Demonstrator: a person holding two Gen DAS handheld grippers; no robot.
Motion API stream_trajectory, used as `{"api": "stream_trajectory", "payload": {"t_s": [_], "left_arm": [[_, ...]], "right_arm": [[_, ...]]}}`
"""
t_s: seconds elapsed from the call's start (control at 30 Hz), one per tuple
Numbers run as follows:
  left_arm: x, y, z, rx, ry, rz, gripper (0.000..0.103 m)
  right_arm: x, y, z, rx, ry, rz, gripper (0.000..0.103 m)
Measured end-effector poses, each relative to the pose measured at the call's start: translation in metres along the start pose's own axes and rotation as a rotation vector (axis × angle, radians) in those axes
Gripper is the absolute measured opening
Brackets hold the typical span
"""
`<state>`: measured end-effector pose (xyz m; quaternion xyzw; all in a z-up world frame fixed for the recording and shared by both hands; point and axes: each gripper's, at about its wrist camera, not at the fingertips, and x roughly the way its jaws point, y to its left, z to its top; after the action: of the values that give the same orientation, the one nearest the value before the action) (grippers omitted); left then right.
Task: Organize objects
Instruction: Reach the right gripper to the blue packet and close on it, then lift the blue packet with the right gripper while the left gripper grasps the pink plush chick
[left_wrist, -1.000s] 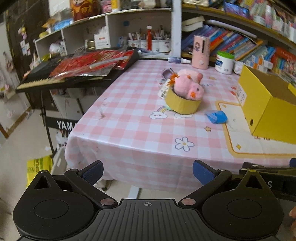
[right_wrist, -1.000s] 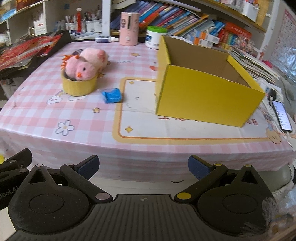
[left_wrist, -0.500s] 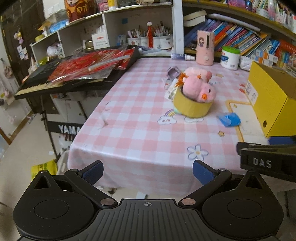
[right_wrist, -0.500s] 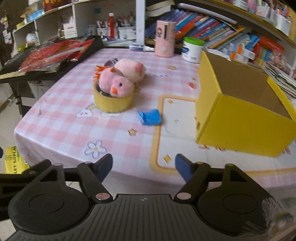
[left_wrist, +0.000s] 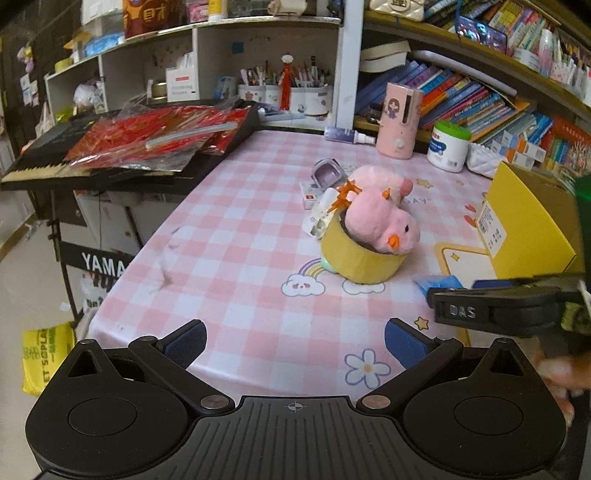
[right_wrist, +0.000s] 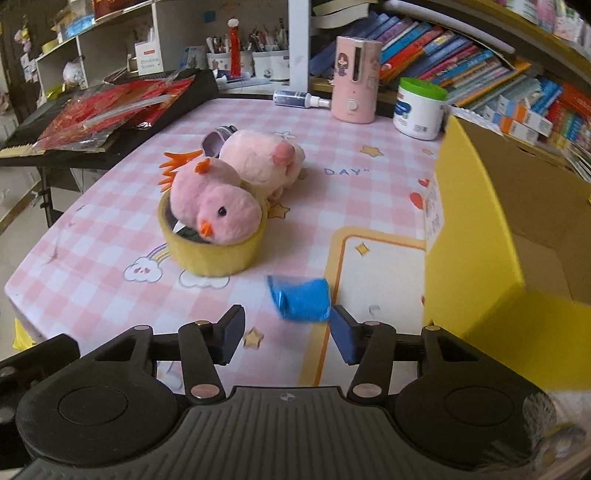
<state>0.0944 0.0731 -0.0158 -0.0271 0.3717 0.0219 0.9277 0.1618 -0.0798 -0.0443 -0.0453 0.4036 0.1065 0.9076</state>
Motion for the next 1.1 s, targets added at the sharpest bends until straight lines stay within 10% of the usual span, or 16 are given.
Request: {"api": "stream_trajectory", "payload": {"t_s": [0.2,0.37,0.93,1.1], "left_arm": [[0.012,-0.002,0.005,0.007,-0.008,-0.033,0.103],[0.026,-0.008,0.015,0.027,0.032,-0.031,0.103],[0.083,-0.075,0.070,0.269,-0.074,-0.084,0.103],[0.094,-0.085,0.069,0.338,-0.079,-0.036,0.081]], "right_arm": [[0.030,-0.004,0.008,-0.008,0.047,0.016,0.048],[0.042,-0.009,0.013,-0.007,0.074,0.053,0.023],[-0.050,-0.050,0.063,0.036,-0.274,0.052,0.021],[-0.053,-0.057,0.060,0.037,-0.256,0.044,0.021]]}}
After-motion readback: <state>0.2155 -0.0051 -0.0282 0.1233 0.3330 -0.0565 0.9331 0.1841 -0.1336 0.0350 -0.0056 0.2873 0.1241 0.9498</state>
